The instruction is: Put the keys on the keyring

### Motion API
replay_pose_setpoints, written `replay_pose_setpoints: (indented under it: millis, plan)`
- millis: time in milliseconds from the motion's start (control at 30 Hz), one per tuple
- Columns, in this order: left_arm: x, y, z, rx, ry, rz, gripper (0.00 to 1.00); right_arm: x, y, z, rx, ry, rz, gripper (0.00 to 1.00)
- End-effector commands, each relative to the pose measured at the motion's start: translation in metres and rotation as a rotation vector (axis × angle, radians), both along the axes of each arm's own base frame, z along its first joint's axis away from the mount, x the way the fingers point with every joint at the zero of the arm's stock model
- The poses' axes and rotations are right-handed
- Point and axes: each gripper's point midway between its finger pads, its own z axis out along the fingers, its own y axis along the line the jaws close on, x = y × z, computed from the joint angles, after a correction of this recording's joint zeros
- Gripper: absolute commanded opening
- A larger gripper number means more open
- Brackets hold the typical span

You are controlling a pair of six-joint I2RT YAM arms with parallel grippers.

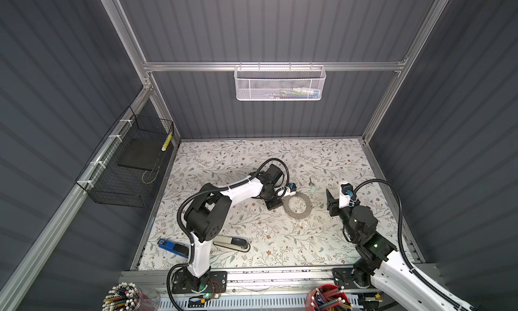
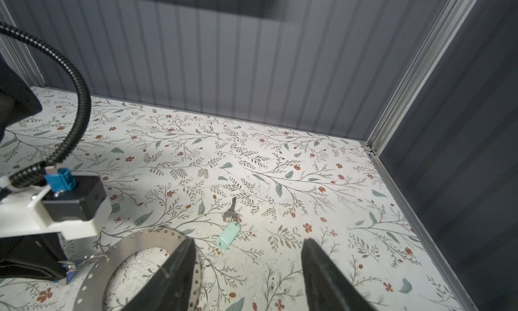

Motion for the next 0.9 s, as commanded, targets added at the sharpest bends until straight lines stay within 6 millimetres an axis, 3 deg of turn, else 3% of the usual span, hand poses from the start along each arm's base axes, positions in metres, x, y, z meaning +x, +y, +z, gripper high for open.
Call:
replay_pose_setpoints:
  millis: [0,200,467,533,633,867]
  plan:
    - [-0.004,0.027,-0.016,0.116,-0.014,-0.02,0.0,0.005,0.003,0.0,0.042,-0.005,-0.003,0.64]
    - [-0.001,0.057,-0.041,0.221,-0.048,-0.006,0.0,0.013,0.021,-0.009,0.068,0.056,0.061,0.65]
    - [0.005,0.08,-0.044,0.284,-0.068,0.061,0.02,0.023,0.037,-0.026,0.026,0.187,0.107,0.68]
    - [0.008,0.084,-0.044,0.306,-0.084,0.075,0.11,0.024,0.038,-0.032,0.014,0.215,0.106,0.69]
    - [0.012,0.091,-0.046,0.34,-0.095,0.111,0.35,0.023,0.041,-0.033,0.026,0.229,0.119,0.69]
    - [0.029,0.091,-0.01,0.248,-0.211,0.278,0.57,0.015,0.041,-0.016,0.063,0.202,0.143,0.7]
